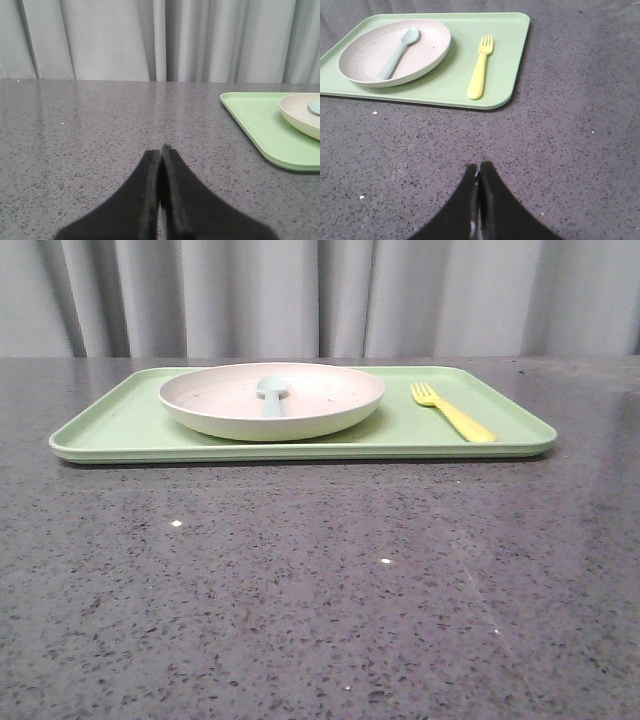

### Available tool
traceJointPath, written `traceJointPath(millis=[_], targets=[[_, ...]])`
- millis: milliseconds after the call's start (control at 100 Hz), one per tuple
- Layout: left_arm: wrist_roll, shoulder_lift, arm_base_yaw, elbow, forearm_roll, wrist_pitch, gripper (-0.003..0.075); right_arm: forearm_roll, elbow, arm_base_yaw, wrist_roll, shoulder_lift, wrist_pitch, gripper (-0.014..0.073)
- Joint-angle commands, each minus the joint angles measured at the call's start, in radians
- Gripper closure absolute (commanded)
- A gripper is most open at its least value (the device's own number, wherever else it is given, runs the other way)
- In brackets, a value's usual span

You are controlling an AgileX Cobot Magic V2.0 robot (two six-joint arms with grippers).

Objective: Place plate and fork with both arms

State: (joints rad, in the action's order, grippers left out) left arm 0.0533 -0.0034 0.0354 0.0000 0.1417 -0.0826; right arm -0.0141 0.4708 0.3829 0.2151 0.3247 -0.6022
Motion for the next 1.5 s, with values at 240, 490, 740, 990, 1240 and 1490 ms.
traceJointPath(millis=[240, 490, 740, 990, 1240, 1490], targets=[[-0.01, -0.032, 0.001, 0.013, 0.0, 0.083, 0.0741, 0.014, 0.023, -0.005, -0.009, 0.007, 0.071, 0.066], [-0.01, -0.032, 0.001, 0.013, 0.0, 0.083, 0.0741, 0.02, 0.022, -0.007, -0.009, 0.007, 0.073, 0.066], [-0.01, -0.032, 0.001, 0.013, 0.0, 0.083, 0.0741, 0.026, -0.041, -0.113, -0.013, -0.008, 0.264, 0.066], [-0.01, -0.032, 0.001, 0.013, 0.0, 0.083, 0.0741, 0.027, -0.249, -0.229, -0.04, -0.089, 0.602, 0.066], [-0.01, -0.032, 0.001, 0.013, 0.0, 0.083, 0.0741, 0.07, -0.416, -0.332, -0.04, -0.23, 0.67, 0.066], [-0.01, -0.032, 0.001, 0.013, 0.0, 0.083, 0.0741, 0.072, -0.493, -0.349, -0.04, -0.356, 0.613, 0.066]])
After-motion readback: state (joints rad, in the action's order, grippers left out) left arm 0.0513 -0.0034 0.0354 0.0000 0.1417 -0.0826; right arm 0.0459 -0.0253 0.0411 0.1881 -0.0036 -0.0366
